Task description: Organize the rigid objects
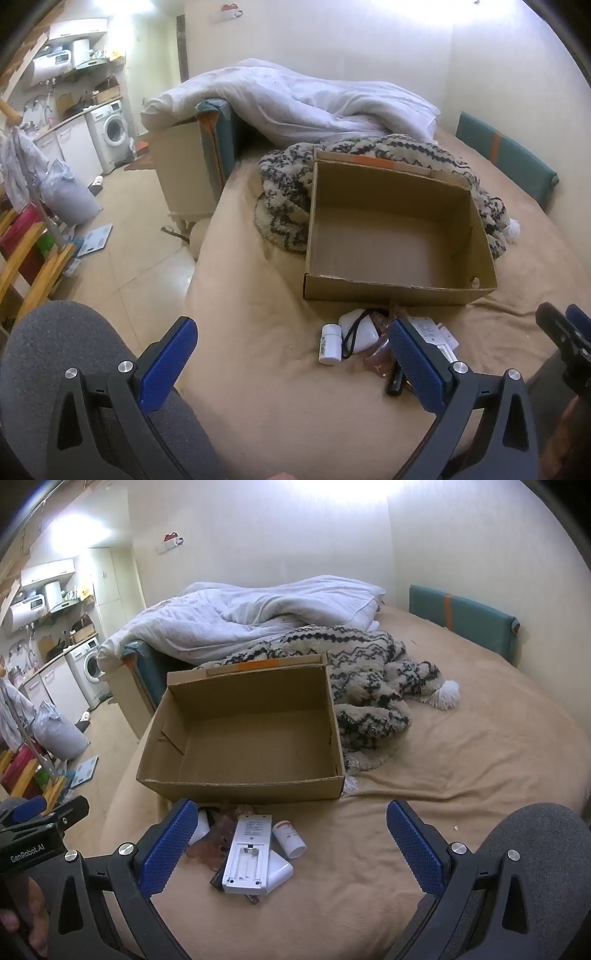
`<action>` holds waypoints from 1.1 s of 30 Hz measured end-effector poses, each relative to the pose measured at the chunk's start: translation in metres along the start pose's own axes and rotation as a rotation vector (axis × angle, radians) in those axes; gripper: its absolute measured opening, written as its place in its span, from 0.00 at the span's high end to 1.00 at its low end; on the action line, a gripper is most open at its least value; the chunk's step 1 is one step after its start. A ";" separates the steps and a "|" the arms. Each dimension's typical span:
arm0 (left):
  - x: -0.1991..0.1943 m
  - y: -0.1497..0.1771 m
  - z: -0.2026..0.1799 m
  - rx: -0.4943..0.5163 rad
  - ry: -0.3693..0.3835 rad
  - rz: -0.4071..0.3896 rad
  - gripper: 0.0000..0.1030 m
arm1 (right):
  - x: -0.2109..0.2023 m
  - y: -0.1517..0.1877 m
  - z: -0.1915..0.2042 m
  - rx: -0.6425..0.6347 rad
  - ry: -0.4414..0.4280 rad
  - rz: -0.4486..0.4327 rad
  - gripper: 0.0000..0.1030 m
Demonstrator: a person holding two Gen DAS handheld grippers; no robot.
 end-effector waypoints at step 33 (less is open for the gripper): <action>0.003 0.002 0.000 -0.012 0.004 0.006 0.00 | 0.001 0.000 0.001 0.002 -0.001 0.004 0.00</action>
Point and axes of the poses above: each gripper's, at about its wrist camera, not at the fingertips, and x roughly the way its jaws point, z to its left, y to its underside, the point moved 1 cm from there along x, roughly the way its jaws point, and after that the axes turned 1 degree about x, right-handed, at the moved point
